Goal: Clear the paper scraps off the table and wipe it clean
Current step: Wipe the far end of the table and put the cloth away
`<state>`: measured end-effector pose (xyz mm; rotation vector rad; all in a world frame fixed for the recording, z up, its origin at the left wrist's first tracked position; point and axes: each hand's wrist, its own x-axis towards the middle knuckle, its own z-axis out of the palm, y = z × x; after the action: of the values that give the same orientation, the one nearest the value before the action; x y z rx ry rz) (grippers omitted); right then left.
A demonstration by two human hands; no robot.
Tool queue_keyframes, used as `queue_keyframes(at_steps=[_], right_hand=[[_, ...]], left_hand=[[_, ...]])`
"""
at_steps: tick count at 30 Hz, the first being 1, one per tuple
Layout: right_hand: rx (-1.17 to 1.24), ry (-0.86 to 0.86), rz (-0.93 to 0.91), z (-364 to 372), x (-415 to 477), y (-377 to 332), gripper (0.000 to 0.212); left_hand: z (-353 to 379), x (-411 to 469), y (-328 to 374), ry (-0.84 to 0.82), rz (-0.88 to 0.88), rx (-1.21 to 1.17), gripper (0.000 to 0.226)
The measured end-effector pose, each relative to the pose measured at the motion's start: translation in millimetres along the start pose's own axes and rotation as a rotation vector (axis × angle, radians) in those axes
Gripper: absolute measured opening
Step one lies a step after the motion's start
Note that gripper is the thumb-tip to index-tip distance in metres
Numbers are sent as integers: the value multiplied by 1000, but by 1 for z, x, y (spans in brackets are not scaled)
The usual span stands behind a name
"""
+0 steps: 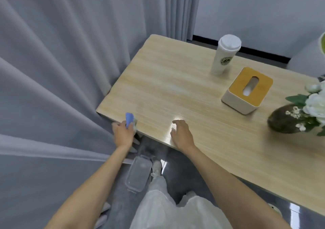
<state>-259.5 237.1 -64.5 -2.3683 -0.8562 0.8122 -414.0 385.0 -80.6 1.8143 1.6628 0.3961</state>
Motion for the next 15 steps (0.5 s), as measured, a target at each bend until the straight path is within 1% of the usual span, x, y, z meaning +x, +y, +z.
queue_keyframes(at_steps=[2, 3, 4, 5, 7, 9, 10, 11, 12, 13, 14, 15], right_hand=[[-103, 25, -18, 11, 6, 3, 48], [-129, 37, -16, 15, 9, 4, 50], [-148, 53, -7, 19, 10, 5, 53], [-161, 71, 7, 23, 11, 7, 55], [-176, 113, 24, 30, 12, 11, 56], [-169, 140, 9, 35, 12, 15, 51], [-187, 142, -15, 37, 13, 17, 48], [-225, 134, -43, 39, 14, 17, 48], [-265, 117, -68, 41, 15, 15, 50], [-297, 97, -93, 44, 18, 11, 55], [-312, 89, -117, 47, 21, 5, 59], [-313, 88, -136, 51, 26, -2, 60]], left_hand=[[1, 21, 8, 142, 181, 226, 13], [9, 28, 11, 155, 271, 295, 16], [20, 29, 15, 121, 351, 352, 23], [33, 22, 19, 48, 419, 404, 28], [58, -6, 24, -144, 584, 496, 33], [72, -37, 13, -297, 878, 464, 48], [71, -34, 4, -385, 948, 377, 51], [68, -22, -3, -457, 1035, 362, 47], [58, -8, -6, -502, 1114, 366, 41], [47, 7, -7, -527, 1169, 459, 34], [30, 25, -5, -517, 1192, 530, 26], [19, 48, -7, -438, 1120, 520, 26]])
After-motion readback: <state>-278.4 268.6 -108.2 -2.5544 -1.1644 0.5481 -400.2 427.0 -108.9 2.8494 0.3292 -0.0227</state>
